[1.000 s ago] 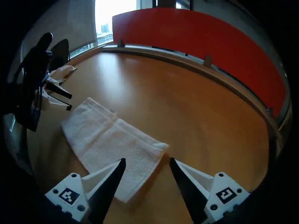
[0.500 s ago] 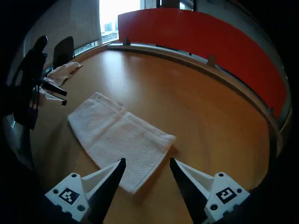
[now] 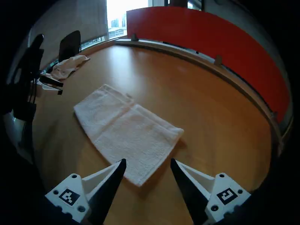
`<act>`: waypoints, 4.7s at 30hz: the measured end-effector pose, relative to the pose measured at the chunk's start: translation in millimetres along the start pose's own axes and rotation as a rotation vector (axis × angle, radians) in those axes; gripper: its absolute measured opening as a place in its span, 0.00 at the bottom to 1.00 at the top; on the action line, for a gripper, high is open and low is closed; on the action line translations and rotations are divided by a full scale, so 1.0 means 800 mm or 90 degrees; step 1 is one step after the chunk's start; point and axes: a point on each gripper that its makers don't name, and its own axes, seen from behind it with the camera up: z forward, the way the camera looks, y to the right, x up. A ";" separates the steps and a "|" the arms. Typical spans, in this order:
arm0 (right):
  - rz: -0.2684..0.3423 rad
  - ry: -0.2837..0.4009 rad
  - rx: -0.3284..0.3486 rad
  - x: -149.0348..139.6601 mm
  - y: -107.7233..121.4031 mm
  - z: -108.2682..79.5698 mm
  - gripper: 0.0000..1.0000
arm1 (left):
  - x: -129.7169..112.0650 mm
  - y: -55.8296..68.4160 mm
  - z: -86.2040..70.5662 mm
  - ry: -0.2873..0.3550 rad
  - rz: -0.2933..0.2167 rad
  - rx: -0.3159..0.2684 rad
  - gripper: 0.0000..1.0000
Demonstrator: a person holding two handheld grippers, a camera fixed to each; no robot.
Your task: Fold towel
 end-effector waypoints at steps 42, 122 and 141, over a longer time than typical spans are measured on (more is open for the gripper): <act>-0.075 -0.075 0.039 -0.047 -0.018 -0.002 0.91 | -0.035 -0.070 -0.059 0.122 0.005 0.062 1.00; -0.068 -0.013 0.031 0.044 0.003 -0.053 0.03 | -0.039 -0.087 -0.060 0.174 0.018 0.062 1.00; -0.198 0.040 0.153 0.167 -0.112 0.001 0.03 | -0.053 -0.089 -0.067 0.171 0.007 0.058 1.00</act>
